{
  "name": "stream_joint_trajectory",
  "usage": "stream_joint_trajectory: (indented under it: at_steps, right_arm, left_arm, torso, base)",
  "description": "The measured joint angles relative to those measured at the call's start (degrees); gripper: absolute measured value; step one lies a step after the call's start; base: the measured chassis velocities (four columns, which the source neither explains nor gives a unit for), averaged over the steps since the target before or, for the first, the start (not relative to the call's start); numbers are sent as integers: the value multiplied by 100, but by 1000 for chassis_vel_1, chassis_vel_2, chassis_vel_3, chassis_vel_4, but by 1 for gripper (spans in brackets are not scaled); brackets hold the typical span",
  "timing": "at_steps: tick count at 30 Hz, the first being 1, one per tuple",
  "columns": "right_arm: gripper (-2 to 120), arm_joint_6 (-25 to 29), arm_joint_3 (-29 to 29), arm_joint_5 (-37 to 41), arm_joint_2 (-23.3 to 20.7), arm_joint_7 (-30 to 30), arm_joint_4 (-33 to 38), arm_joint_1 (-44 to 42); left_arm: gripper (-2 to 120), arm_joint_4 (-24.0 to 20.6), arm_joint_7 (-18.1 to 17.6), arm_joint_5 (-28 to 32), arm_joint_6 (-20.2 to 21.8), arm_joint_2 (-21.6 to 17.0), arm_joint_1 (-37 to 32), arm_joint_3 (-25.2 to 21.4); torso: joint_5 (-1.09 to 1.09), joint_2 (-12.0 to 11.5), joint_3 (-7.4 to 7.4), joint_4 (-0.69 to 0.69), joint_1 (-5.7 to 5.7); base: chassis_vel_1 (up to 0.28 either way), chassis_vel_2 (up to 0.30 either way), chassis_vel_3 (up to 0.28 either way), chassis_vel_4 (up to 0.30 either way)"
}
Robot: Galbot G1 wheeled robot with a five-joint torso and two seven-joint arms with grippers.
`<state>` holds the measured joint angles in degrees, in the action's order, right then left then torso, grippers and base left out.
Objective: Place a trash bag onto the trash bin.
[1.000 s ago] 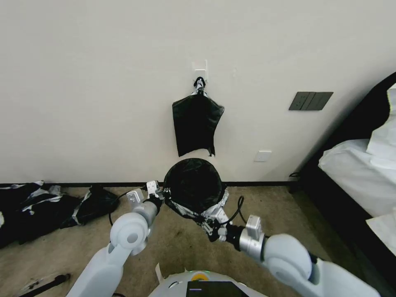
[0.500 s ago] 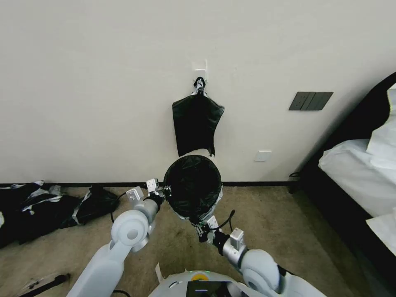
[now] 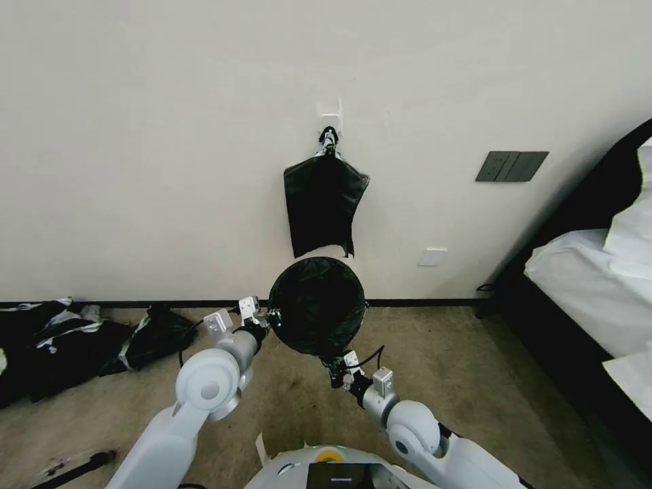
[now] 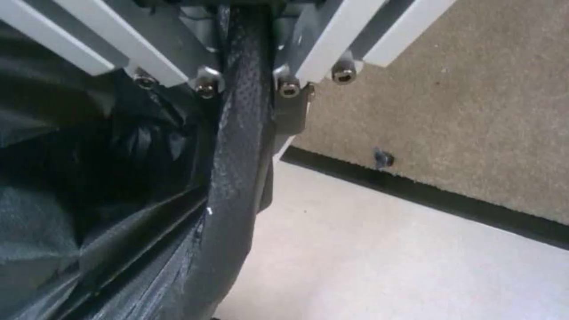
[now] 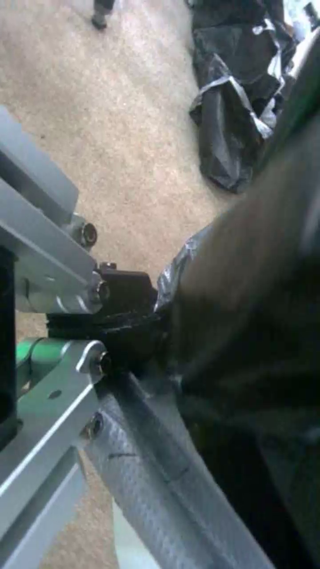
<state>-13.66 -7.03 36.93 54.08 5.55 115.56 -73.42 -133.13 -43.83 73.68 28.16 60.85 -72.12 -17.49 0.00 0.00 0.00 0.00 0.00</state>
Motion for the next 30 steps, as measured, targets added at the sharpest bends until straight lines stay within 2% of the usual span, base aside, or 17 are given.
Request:
stream_joint_trajectory:
  at_steps: [6,20,23,26,27,30]
  right_arm:
    - [0,-79,70,631,98,116,-195,116]
    - [0,-95,202,782,173,145,-228,-37]
    - [6,-87,237,766,130,142,-139,-111]
    - [24,-40,357,715,17,133,178,-360]
    - [24,-40,357,715,17,133,178,-360]
    - [37,-2,448,604,-63,100,433,-572]
  left_arm:
    - [1,-88,-20,25,5,47,-68,-36]
    - [1,-150,-31,15,14,53,-192,-91]
    - [1,-112,-31,9,14,46,-171,-114]
    - [1,82,-40,7,-5,14,-43,-151]
    - [1,82,-40,7,-5,14,-43,-151]
    - [1,209,-55,8,-24,5,45,-137]
  torso:
    - [0,0,0,0,0]
    - [1,0,0,0,0]
    - [0,0,0,0,0]
    - [0,0,0,-1,0]
    - [0,0,0,-1,0]
    - [0,0,0,0,0]
  base:
    - [0,0,0,0]
    - [0,0,0,0]
    - [0,0,0,0]
    - [0,0,0,0]
    - [0,0,0,0]
    - [0,0,0,0]
